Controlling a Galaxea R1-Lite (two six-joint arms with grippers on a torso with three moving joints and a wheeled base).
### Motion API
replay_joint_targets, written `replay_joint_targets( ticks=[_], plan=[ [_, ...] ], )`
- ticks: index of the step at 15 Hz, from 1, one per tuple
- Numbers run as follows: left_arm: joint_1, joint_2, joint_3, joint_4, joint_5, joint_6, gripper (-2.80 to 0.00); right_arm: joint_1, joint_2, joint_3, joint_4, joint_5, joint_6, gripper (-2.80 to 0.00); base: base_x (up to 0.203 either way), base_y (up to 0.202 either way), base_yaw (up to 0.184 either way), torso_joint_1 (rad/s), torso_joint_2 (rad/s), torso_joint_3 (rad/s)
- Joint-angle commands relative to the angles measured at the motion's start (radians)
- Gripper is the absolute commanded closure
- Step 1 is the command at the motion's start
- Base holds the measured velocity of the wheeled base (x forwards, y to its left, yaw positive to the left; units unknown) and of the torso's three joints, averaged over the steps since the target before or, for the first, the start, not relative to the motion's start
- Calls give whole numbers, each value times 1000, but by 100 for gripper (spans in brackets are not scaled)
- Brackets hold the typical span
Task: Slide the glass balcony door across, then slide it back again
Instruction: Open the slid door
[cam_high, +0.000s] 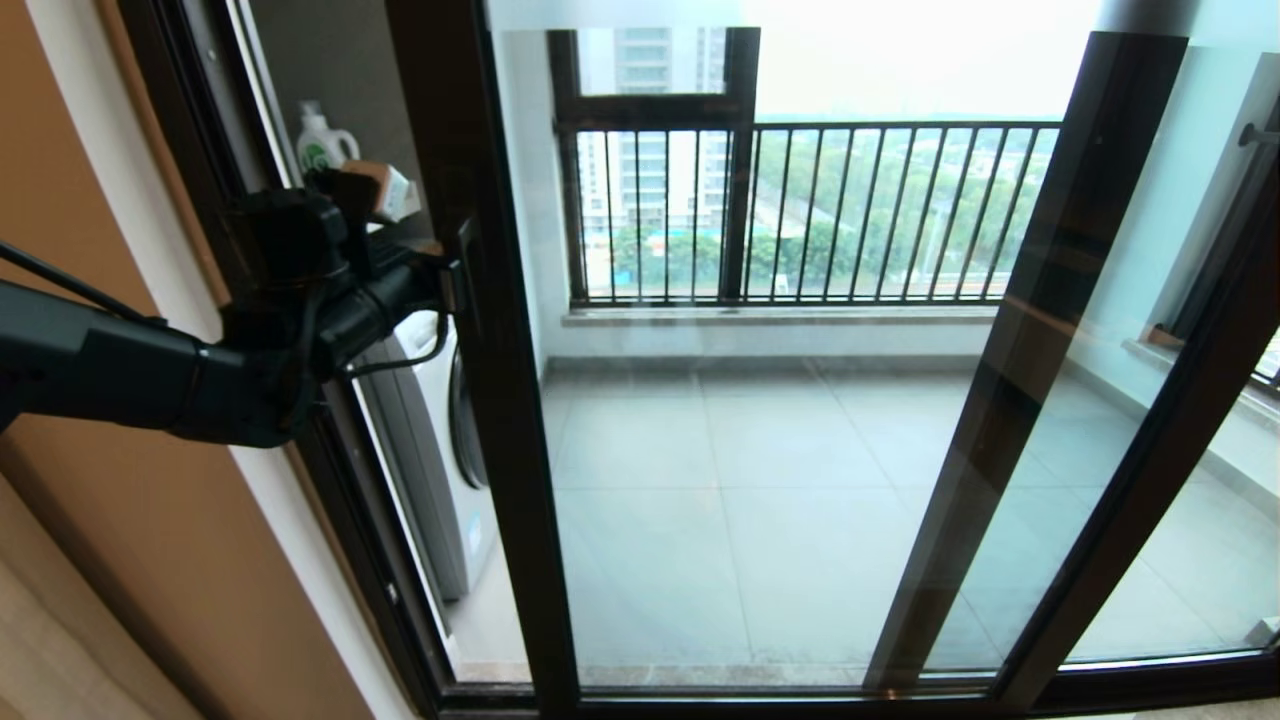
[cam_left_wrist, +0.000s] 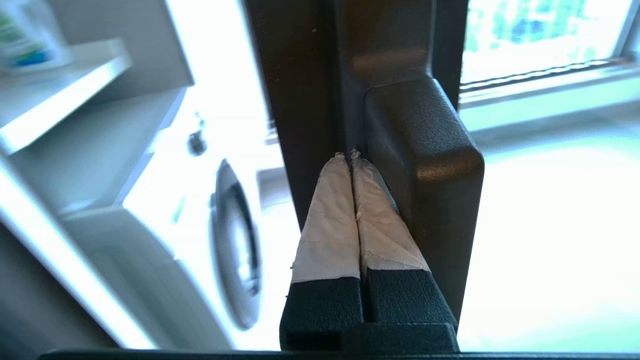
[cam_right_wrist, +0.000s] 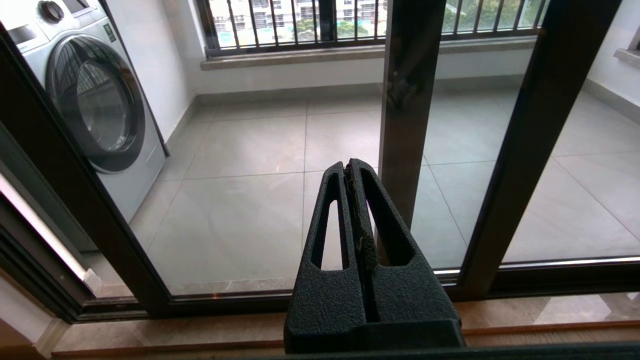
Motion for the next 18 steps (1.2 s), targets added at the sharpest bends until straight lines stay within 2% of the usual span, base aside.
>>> replay_joint_targets(
  ticks=[1,6,9,15,18],
  plan=[
    [-37,37,-28,0,20,1,0,0,-1,12,0,0,0,0,0,0,0,0,0,0],
    [-136,92,-135,5,52,28,0,0,0,12,0,0,1,0,0,0,0,0,0,0],
    [-214,137,-208,11,115,30,0,0,-1,12,0,0,2,0,0,0,0,0,0,0],
    [-225,90,-157,3,151,27,0,0,1,12,0,0,2,0,0,0,0,0,0,0],
    [-209,-32,2,1,161,13,0,0,0,12,0,0,0,0,0,0,0,0,0,0]
  ],
)
